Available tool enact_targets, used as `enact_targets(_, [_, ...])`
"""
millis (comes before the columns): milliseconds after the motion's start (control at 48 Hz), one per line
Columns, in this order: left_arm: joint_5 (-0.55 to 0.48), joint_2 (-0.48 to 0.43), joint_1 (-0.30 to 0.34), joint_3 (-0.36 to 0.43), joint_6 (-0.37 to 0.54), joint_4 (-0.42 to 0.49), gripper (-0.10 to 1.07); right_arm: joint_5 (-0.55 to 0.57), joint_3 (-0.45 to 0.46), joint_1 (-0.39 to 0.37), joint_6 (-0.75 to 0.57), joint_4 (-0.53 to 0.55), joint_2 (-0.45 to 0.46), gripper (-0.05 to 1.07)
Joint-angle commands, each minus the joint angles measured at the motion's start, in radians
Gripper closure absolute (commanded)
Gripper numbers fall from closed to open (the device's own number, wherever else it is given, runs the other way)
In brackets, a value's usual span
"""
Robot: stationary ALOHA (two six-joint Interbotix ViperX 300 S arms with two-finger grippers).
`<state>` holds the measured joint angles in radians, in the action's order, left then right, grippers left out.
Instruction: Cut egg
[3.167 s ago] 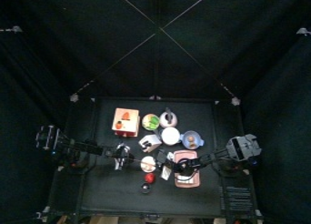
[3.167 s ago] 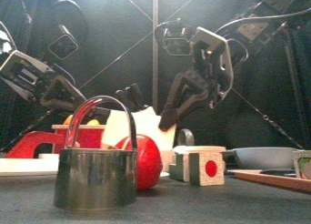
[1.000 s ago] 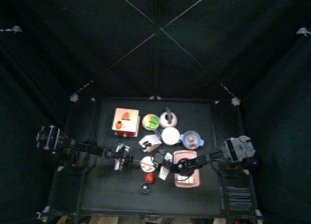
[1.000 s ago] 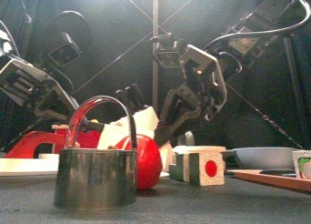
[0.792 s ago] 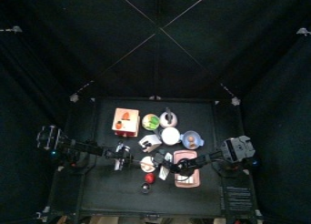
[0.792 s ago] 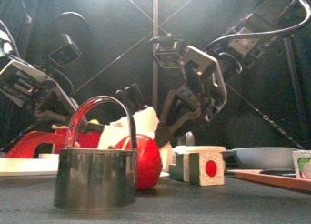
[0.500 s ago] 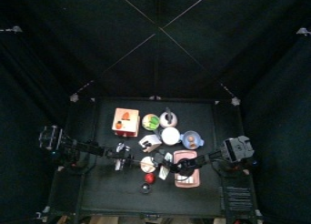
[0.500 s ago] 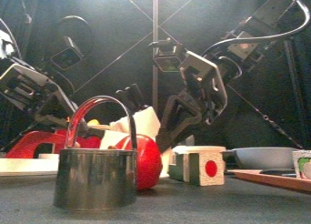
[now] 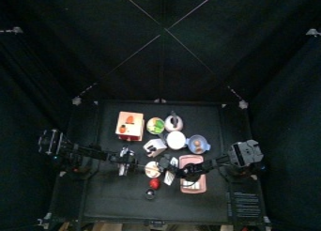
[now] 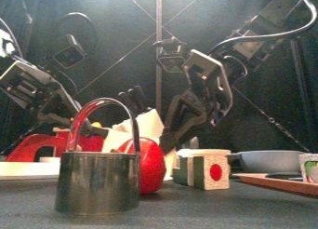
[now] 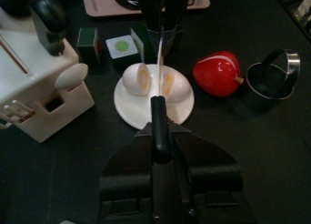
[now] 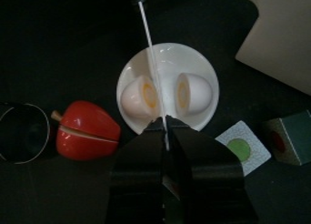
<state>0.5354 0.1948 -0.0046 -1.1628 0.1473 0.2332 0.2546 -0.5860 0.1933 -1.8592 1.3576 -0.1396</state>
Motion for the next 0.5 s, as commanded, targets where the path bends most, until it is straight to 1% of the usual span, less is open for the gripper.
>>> enact_targets(0, [0.003,0.048,-0.009,0.009,-0.002,0.002,0.59,0.005,0.009,-0.005,0.002,0.015,0.058,0.66])
enact_targets(125, [0.005,0.103,-0.015,0.003,-0.005,0.008,0.59,0.005,0.011,-0.005,0.002,0.044,0.077,0.65])
enact_targets(292, [0.003,0.169,-0.015,-0.002,-0.003,0.014,0.59,0.008,0.014,-0.015,-0.002,0.04,0.092,0.62])
enact_targets(396, [0.003,0.196,-0.015,-0.008,-0.003,0.011,0.59,0.008,0.015,-0.017,-0.002,0.038,0.101,0.56])
enact_targets(479, [0.005,0.215,-0.015,-0.015,-0.003,0.009,0.59,0.008,0.015,-0.015,-0.003,0.038,0.112,0.47])
